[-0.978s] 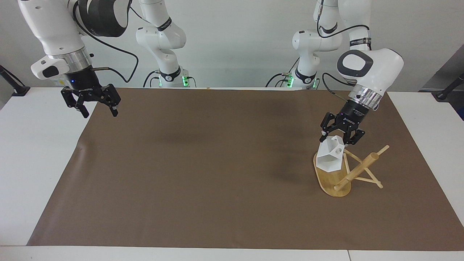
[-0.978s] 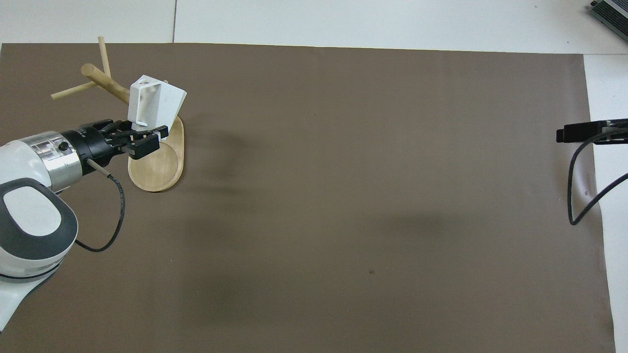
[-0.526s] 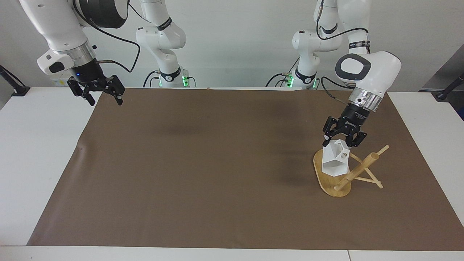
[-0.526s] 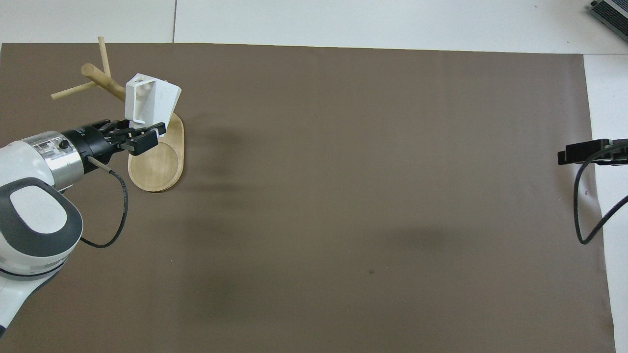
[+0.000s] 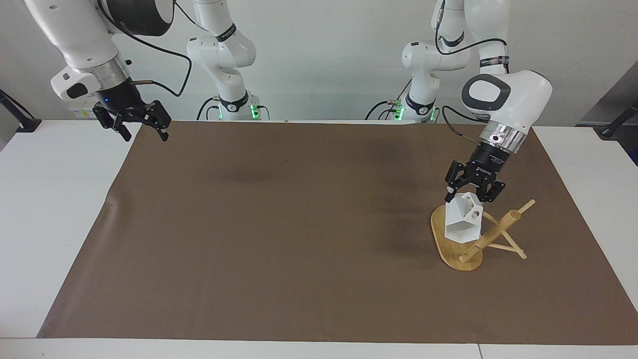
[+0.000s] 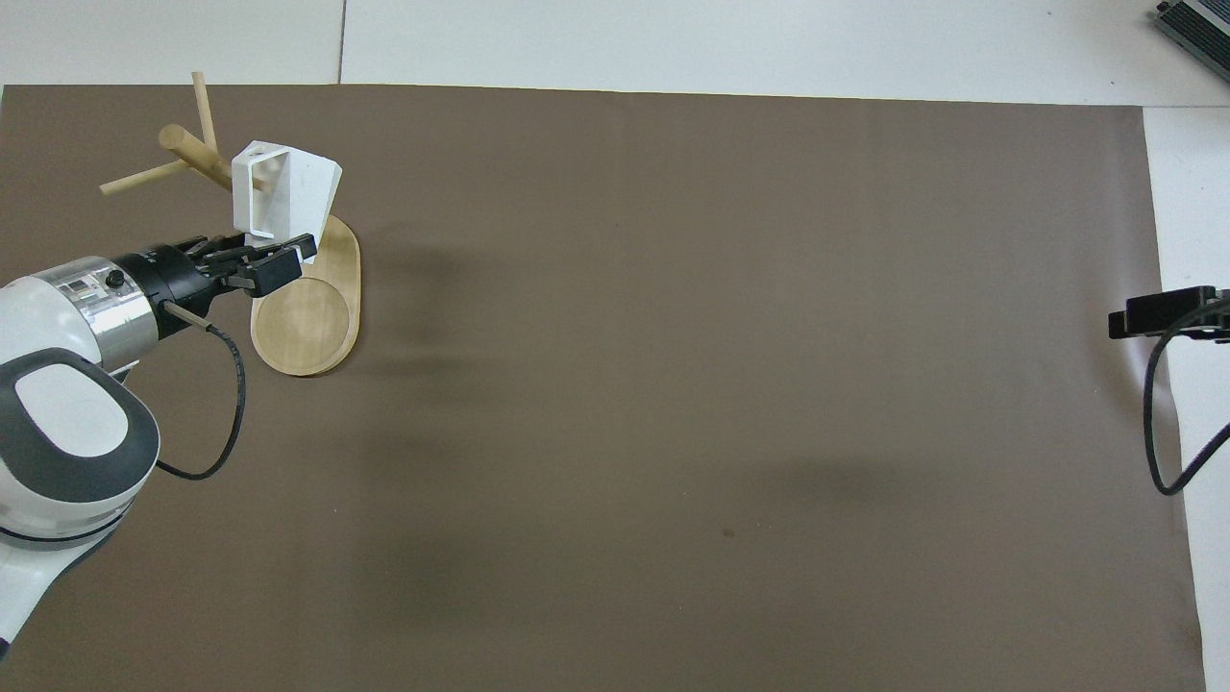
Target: Hang cup on rack
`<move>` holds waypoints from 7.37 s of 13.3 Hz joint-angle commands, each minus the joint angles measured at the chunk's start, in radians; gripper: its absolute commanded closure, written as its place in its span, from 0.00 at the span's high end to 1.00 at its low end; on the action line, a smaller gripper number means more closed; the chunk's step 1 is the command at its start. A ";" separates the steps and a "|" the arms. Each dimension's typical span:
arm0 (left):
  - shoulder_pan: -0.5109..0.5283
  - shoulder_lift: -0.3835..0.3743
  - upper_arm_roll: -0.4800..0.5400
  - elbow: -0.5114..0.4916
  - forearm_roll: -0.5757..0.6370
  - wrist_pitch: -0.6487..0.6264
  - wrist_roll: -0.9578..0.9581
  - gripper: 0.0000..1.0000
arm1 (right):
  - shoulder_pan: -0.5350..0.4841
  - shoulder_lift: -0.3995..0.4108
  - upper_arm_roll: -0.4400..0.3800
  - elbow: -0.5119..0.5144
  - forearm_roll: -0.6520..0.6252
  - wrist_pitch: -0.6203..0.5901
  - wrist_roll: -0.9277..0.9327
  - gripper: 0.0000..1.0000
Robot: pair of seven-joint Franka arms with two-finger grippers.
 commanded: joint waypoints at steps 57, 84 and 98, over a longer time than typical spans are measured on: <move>0.113 -0.084 0.004 0.356 0.770 -0.861 1.368 1.00 | 0.002 -0.030 -0.009 -0.040 -0.061 -0.009 0.031 1.00; 0.064 -0.051 -0.031 0.574 0.868 -1.122 2.369 1.00 | 0.002 -0.030 -0.009 -0.040 -0.061 -0.009 0.031 1.00; 0.075 -0.064 -0.027 0.566 0.868 -1.154 2.411 1.00 | 0.002 -0.030 -0.009 -0.040 -0.060 -0.009 0.031 1.00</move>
